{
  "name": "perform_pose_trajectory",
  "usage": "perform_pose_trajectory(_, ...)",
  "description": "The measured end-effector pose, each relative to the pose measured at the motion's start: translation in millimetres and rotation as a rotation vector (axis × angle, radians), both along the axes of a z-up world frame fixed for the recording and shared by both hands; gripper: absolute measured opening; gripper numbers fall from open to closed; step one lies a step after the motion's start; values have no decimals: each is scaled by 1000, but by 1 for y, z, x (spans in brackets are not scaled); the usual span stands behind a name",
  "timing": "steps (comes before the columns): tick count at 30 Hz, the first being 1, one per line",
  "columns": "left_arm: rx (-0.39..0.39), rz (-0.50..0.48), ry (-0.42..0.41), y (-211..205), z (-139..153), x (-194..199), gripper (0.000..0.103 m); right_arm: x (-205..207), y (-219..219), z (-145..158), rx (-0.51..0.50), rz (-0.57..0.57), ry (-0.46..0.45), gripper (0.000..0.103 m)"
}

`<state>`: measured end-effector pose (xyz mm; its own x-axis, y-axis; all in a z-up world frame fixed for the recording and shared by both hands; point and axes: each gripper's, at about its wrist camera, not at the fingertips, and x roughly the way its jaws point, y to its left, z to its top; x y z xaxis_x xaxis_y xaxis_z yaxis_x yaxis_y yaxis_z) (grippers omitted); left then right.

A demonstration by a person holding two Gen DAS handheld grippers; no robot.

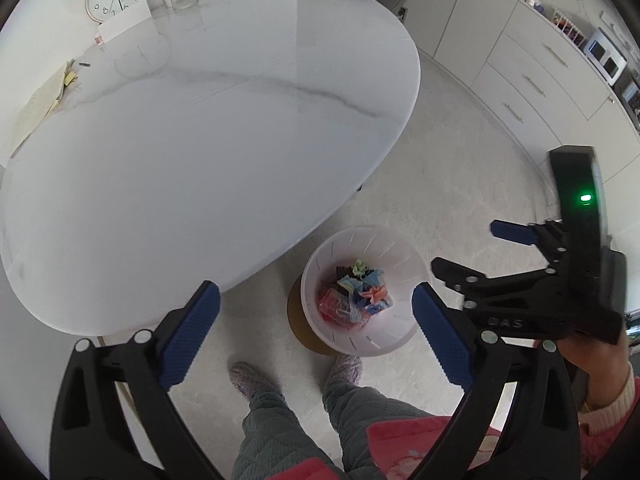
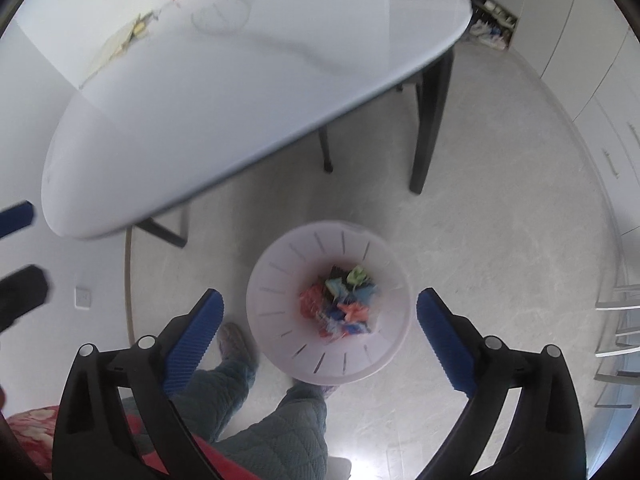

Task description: Collect trash

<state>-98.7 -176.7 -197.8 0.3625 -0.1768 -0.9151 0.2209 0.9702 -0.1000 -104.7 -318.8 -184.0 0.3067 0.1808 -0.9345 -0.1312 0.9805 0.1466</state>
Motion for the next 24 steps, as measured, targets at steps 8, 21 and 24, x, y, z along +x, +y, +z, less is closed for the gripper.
perform_pose_trajectory(8, -36, 82, -111, 18, 49, 24, 93, 31, 15, 81, -31, 24, -129, 100)
perform_pose_trajectory(21, -54, 89, -229, 98, 100, 113, 95, 123, 89, 144, -71, -60, -274, 100)
perform_pose_trajectory(24, -31, 41, -246, 122, 106, 141, 95, 144, 108, 153, -59, -134, -293, 100)
